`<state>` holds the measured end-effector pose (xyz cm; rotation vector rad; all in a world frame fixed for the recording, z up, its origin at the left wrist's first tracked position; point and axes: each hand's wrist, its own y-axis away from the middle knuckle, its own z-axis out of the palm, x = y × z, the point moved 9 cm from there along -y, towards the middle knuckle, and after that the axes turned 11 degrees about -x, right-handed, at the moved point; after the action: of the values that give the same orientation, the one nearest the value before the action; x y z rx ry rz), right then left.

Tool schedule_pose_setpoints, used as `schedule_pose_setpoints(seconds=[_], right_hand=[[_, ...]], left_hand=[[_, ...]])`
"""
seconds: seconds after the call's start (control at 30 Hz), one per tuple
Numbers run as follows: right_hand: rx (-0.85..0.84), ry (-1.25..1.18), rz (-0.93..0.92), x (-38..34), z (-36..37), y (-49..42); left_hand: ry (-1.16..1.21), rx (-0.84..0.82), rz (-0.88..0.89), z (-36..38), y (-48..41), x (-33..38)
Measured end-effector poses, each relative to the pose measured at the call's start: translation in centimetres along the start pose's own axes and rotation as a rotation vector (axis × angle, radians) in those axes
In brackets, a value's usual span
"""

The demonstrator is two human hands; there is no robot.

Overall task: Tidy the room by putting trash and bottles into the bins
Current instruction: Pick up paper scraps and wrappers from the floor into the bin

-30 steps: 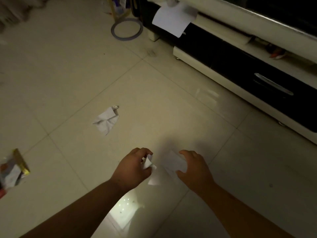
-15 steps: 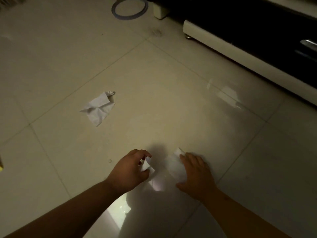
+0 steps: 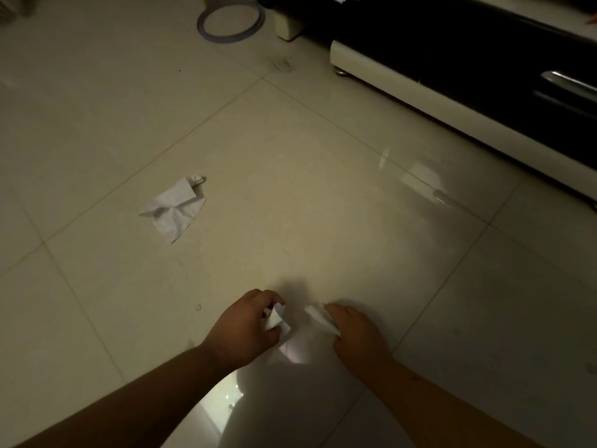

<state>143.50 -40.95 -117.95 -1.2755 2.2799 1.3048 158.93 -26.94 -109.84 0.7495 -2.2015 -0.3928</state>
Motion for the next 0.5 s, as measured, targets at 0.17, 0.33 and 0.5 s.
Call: schedule_pose_setpoints(seconds=[0.17, 0.33, 0.5], right_hand=[[0.146, -0.072, -0.051, -2.1, -4.9, 2.0], [0.313, -0.174, -0.047, -7.2, -13.7, 8.4], [0.325, -0.246, -0.09, -17.1, -23.3, 18.0]], left_hand=[[0.034, 0.034, 0.007, -2.1, 0.9, 1.1], [0.169, 0.12, 0.005, -8.9, 4.4, 5.8], [0.3, 0.203, 0.024, -18.8, 11.9, 14.1]])
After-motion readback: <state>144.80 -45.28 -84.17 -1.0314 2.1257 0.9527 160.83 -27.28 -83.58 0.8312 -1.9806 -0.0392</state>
